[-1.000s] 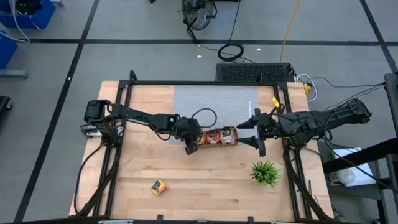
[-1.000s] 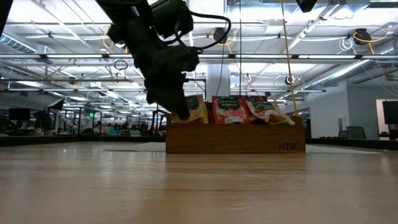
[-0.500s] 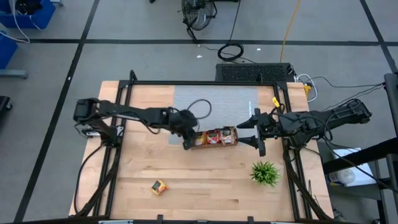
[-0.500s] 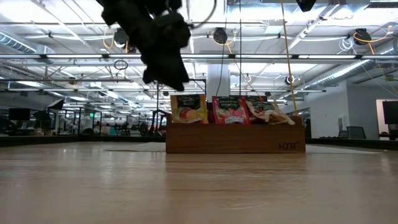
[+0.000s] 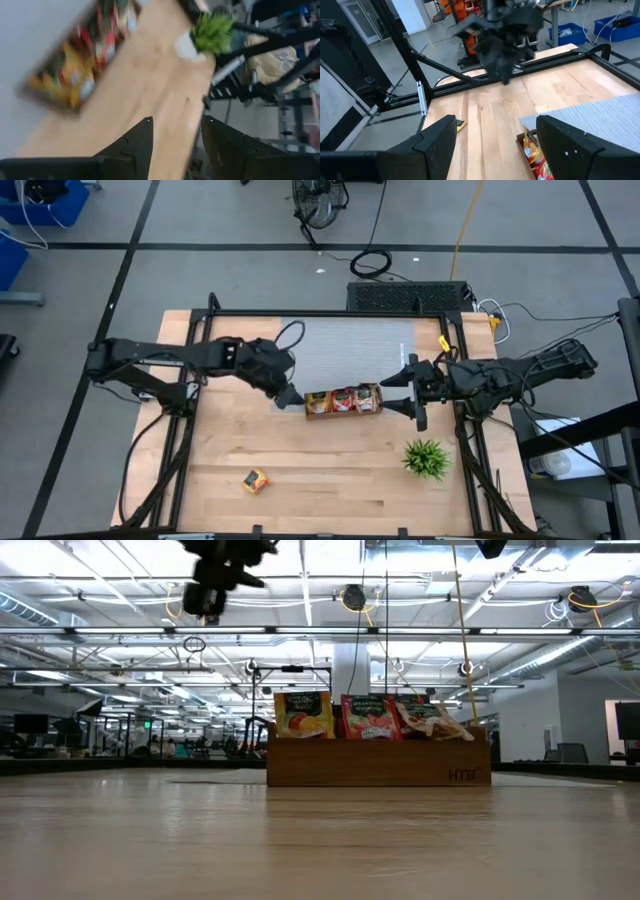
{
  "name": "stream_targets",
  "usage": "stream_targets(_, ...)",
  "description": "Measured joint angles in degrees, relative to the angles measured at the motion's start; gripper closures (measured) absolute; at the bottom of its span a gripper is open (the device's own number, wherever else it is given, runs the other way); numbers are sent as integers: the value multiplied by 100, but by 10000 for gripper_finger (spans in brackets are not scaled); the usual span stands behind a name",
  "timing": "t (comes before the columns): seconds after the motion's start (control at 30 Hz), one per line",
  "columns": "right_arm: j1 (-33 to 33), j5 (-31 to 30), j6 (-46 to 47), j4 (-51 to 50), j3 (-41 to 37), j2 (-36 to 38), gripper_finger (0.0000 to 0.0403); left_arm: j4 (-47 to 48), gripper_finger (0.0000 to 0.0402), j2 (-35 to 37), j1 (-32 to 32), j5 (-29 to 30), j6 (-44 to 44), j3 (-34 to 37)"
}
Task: Pick & Place Tea
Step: Put the yellow tea bag into the left section of the wooden organizer
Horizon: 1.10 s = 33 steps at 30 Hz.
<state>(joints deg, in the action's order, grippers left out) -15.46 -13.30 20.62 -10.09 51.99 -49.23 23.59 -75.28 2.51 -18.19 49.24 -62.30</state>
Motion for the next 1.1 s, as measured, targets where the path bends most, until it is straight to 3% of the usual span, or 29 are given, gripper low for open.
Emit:
stream_targets(0.27, -7, 149, 268, 599, 0, -55, 149, 151, 234, 436, -867, 228, 965, 4)
stream_targets(0.47, -17, 150, 737, 889, 1, -275, 149, 964, 234, 592, -1748, 1191, 1490, -266)
stream_targets(0.67, -356, 295, 932, 1322, 2, -745, 149, 2467, 234, 267, -2717, 2405, 2196, -1405)
stream_targets(0.83, -841, 152, 362, 1714, 92, -1186, 149, 3432, 234, -273, -3272, 2895, 2907, -2342)
stream_targets(1.1, -1715, -943, -1046, 1925, 485, -1480, 149, 4336, 234, -1353, -3896, 2652, 4436, -2835)
